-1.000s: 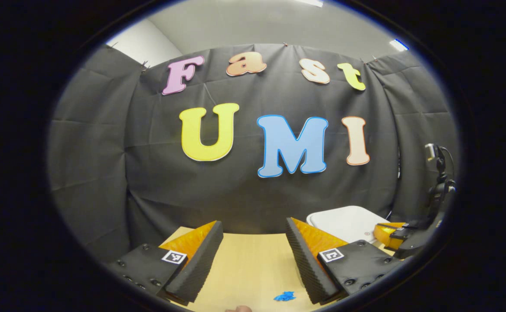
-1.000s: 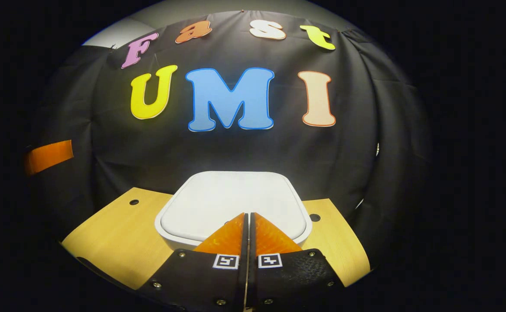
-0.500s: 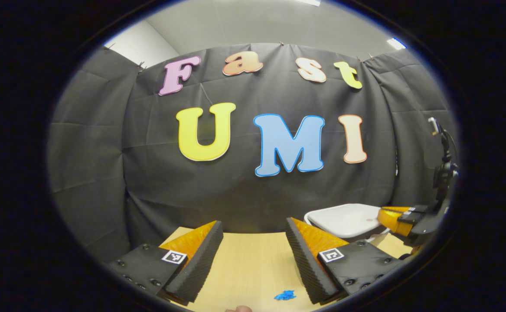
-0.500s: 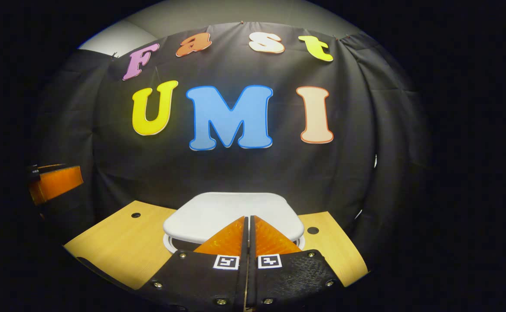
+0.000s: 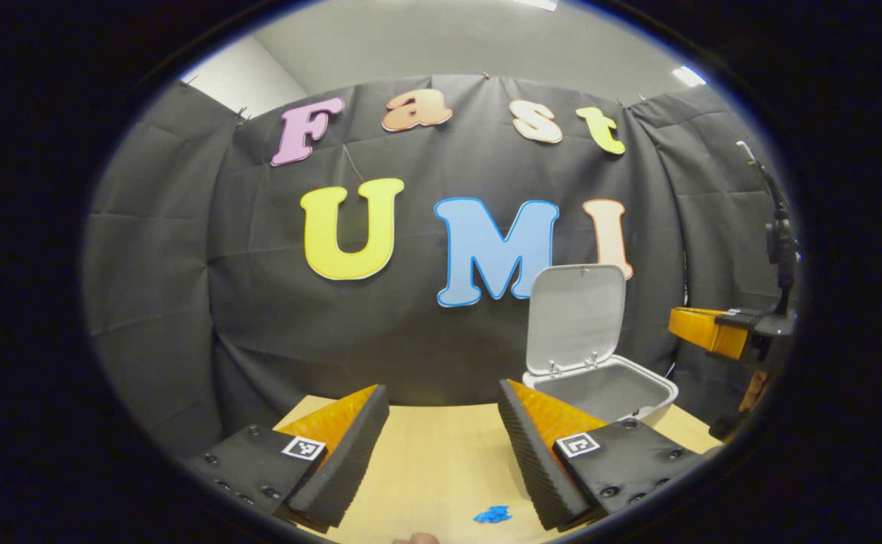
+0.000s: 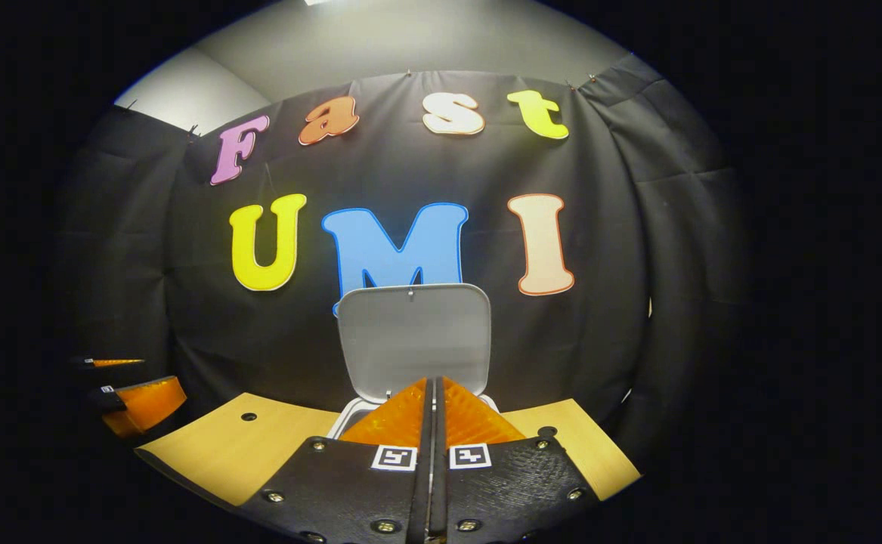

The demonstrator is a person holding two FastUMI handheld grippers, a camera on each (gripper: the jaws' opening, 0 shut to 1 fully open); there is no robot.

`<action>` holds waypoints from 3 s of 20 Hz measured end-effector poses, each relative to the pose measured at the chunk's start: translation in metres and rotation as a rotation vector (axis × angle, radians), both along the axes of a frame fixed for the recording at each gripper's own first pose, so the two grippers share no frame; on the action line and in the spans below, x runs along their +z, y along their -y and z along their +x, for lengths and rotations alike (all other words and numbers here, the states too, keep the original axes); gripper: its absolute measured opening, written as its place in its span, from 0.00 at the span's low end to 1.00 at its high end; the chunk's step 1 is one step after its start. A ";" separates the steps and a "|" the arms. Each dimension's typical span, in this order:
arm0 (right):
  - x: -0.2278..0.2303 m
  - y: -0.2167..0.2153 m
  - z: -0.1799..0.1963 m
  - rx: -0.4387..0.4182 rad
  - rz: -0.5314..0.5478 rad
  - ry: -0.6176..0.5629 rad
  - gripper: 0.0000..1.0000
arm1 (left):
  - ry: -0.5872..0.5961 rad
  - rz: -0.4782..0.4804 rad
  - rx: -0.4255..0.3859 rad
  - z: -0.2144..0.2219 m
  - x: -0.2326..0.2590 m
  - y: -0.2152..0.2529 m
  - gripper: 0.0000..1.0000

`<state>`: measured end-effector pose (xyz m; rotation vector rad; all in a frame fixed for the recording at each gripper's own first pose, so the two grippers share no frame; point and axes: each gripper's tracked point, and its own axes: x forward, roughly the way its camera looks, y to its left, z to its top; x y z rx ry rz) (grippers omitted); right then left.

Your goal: Press the lid of the desktop garbage bin to open it, pick up the crumpled paper on the desktop and throw it into the bin, then pick up the pop can on the desktop and drop it into the bin, and finally close the garbage bin lid.

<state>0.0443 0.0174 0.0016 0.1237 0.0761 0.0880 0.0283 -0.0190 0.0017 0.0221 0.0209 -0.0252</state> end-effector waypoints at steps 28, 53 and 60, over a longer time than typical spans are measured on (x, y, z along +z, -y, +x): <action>0.008 0.005 -0.013 0.019 -0.034 0.014 0.92 | -0.172 -0.048 -0.122 0.010 -0.111 0.045 0.95; -0.015 0.114 -0.079 -0.261 -0.107 -0.107 0.92 | -0.741 -0.006 -0.181 0.041 -0.404 0.076 0.96; -0.018 0.117 -0.076 -0.266 -0.098 -0.117 0.92 | -0.747 0.065 -0.138 0.045 -0.412 0.066 0.92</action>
